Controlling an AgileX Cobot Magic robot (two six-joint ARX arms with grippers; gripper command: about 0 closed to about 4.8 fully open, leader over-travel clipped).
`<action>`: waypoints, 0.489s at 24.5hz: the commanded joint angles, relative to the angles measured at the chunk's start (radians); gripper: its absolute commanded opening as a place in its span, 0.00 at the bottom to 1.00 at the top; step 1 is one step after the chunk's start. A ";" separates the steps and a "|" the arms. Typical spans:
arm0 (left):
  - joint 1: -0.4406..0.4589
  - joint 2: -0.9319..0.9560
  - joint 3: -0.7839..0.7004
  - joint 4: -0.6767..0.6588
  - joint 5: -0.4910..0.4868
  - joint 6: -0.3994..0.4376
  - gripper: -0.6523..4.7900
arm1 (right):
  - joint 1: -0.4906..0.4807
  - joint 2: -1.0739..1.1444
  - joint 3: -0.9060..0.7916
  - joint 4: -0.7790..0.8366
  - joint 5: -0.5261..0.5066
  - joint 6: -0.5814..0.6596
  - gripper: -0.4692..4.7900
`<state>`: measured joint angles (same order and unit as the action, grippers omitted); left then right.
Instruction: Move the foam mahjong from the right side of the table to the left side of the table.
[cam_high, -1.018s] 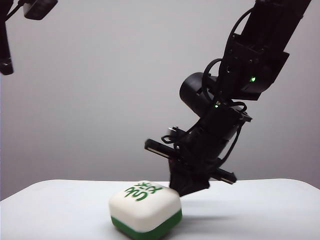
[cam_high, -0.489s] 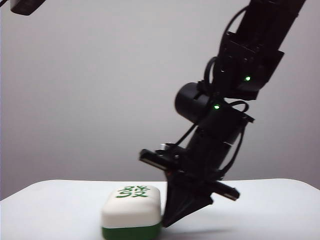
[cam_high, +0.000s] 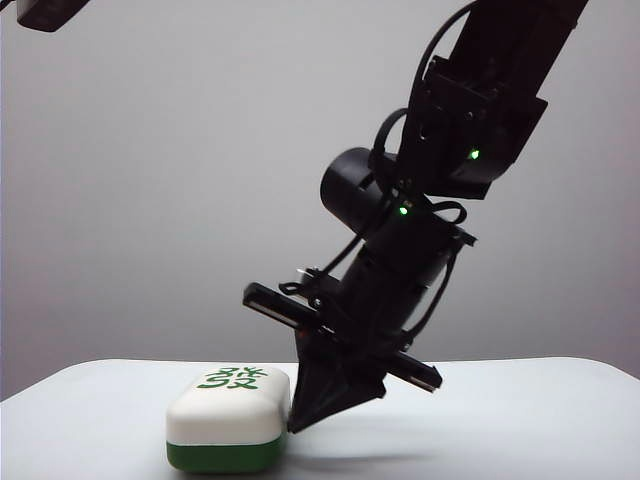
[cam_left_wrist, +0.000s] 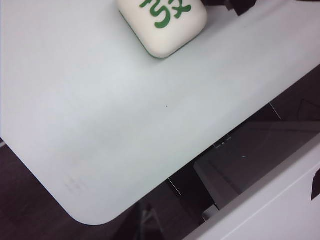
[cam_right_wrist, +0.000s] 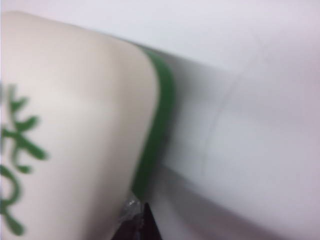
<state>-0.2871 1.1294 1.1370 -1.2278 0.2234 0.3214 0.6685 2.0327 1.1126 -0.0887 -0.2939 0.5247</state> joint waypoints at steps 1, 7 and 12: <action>0.000 -0.004 0.006 -0.005 0.001 0.000 0.11 | 0.008 0.000 0.024 0.008 0.006 0.006 0.08; 0.000 -0.004 0.006 -0.014 0.000 0.000 0.11 | 0.023 0.048 0.110 -0.010 -0.001 0.007 0.08; 0.000 -0.013 0.006 -0.060 -0.003 0.000 0.11 | 0.064 0.128 0.244 -0.071 -0.026 0.006 0.08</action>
<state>-0.2871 1.1263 1.1374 -1.2705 0.2234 0.3210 0.7216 2.1601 1.3357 -0.1558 -0.3111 0.5308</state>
